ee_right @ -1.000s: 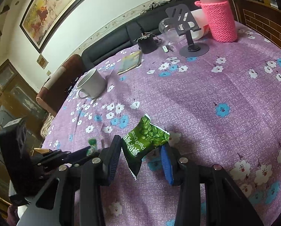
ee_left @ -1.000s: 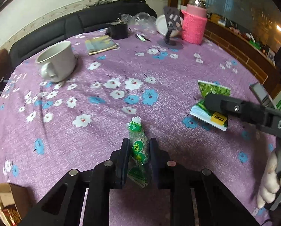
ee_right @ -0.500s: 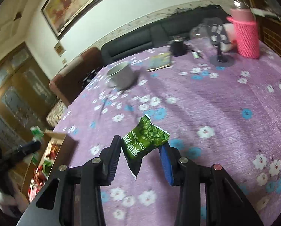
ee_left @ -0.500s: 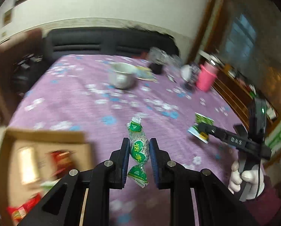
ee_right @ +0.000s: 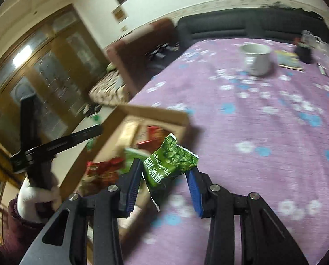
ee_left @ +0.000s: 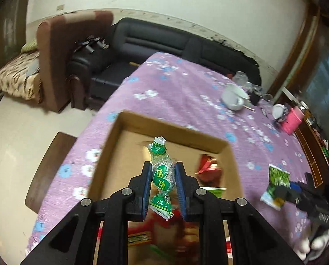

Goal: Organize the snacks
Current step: 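Carry both snacks over the cardboard tray and open both grippers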

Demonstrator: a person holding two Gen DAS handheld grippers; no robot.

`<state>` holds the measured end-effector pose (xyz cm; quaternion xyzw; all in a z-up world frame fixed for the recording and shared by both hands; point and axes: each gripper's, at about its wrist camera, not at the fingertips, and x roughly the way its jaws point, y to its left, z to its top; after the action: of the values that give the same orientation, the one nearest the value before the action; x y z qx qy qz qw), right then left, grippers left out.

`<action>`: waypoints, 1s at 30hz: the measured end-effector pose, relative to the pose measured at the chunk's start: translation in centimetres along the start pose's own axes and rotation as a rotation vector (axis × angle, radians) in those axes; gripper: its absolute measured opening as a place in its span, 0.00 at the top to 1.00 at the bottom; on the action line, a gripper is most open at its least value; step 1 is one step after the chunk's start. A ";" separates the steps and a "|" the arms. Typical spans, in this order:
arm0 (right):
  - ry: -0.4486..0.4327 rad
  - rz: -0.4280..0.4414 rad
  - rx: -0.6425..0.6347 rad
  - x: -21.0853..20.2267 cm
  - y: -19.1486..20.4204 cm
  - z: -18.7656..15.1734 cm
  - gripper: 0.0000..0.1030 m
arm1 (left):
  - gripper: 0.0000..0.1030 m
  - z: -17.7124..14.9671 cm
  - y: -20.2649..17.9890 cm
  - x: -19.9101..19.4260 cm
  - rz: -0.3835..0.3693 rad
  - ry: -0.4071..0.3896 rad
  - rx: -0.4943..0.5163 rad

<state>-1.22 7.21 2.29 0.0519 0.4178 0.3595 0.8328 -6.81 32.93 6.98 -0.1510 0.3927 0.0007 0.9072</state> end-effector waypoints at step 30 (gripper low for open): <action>-0.075 -0.027 -0.016 1.1 4.6 1.3 0.44 | 0.13 -3.7 -1.5 -11.0 0.119 -0.351 -0.009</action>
<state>-2.41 11.54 4.18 0.0529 0.3842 0.3493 0.8530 -16.82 31.77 12.85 -0.1291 0.2365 0.0826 0.9595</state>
